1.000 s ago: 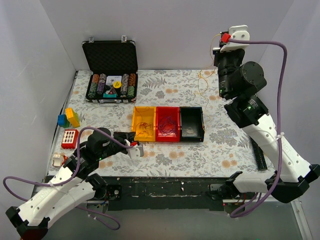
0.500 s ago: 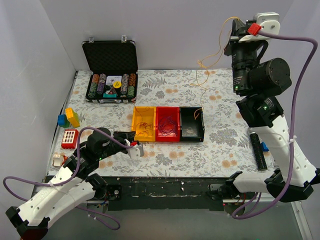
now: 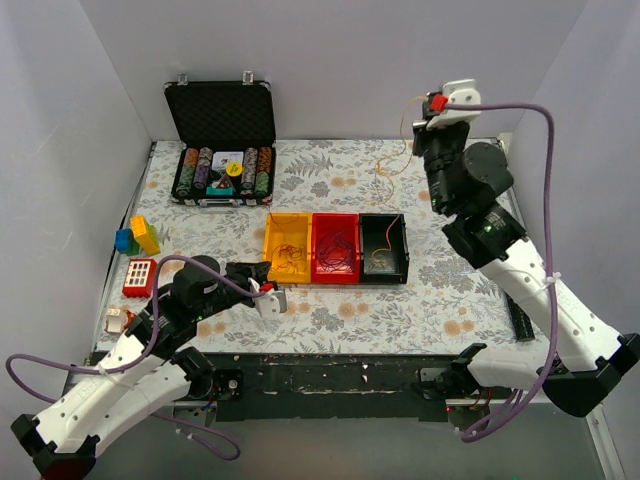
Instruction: Untangle the cables
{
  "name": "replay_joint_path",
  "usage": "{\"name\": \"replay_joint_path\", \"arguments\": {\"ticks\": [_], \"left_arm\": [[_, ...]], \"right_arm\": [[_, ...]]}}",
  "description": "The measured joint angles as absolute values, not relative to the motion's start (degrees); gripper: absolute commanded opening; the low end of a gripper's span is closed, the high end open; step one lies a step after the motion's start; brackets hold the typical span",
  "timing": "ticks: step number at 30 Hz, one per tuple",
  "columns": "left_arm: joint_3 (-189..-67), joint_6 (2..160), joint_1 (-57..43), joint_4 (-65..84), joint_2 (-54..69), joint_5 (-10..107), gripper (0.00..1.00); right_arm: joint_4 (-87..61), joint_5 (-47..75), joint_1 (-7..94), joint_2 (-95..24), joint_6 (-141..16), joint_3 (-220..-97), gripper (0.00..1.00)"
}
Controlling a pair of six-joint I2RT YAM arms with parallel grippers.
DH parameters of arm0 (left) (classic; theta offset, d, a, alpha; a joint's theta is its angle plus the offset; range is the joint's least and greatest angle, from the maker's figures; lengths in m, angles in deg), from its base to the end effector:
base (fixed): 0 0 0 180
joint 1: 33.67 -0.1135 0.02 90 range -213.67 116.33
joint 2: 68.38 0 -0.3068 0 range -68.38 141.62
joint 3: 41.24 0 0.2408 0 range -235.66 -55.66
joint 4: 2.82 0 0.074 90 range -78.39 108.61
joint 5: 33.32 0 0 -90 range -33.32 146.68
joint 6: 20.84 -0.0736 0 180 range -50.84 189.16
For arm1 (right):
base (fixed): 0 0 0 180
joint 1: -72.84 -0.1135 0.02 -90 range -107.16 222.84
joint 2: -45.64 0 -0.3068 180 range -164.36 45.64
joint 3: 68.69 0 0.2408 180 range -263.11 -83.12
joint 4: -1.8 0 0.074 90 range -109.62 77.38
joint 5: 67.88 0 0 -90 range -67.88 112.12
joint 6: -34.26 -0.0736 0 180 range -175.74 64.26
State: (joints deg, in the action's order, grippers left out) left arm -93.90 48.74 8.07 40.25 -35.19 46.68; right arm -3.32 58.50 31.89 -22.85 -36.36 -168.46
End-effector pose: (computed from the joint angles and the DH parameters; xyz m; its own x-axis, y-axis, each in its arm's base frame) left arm 0.0844 -0.0924 0.3031 -0.0098 0.4692 -0.8830 0.8299 0.4964 0.2546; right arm 0.2045 0.1197 0.5827 0.3558 -0.0450 -0.9335 -0.0080 0.9987 -0.0512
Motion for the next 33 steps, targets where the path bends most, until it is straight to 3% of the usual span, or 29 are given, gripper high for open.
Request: {"name": "replay_joint_path", "arguments": {"ticks": [8, 15, 28, 33], "left_arm": [[-93.95, 48.5, 8.07, 39.95, -35.56, 46.79, 0.0], [-94.03, 48.48, 8.07, 39.95, -36.37, 46.81, 0.0], [-94.03, 48.34, 8.07, 39.95, -36.69, 46.79, 0.0], [-94.05, 48.37, 8.07, 39.92, -36.54, 46.79, 0.0]], "right_arm": [[-5.64, 60.79, 31.96, -19.44, -45.98, -147.04, 0.01], [-10.16, 63.24, 31.96, -17.84, -54.85, -136.94, 0.01], [-18.08, 69.97, 32.0, -3.05, -61.5, -132.72, 0.01], [-19.93, 70.39, 32.0, -2.52, -61.58, -132.72, 0.01]]}}
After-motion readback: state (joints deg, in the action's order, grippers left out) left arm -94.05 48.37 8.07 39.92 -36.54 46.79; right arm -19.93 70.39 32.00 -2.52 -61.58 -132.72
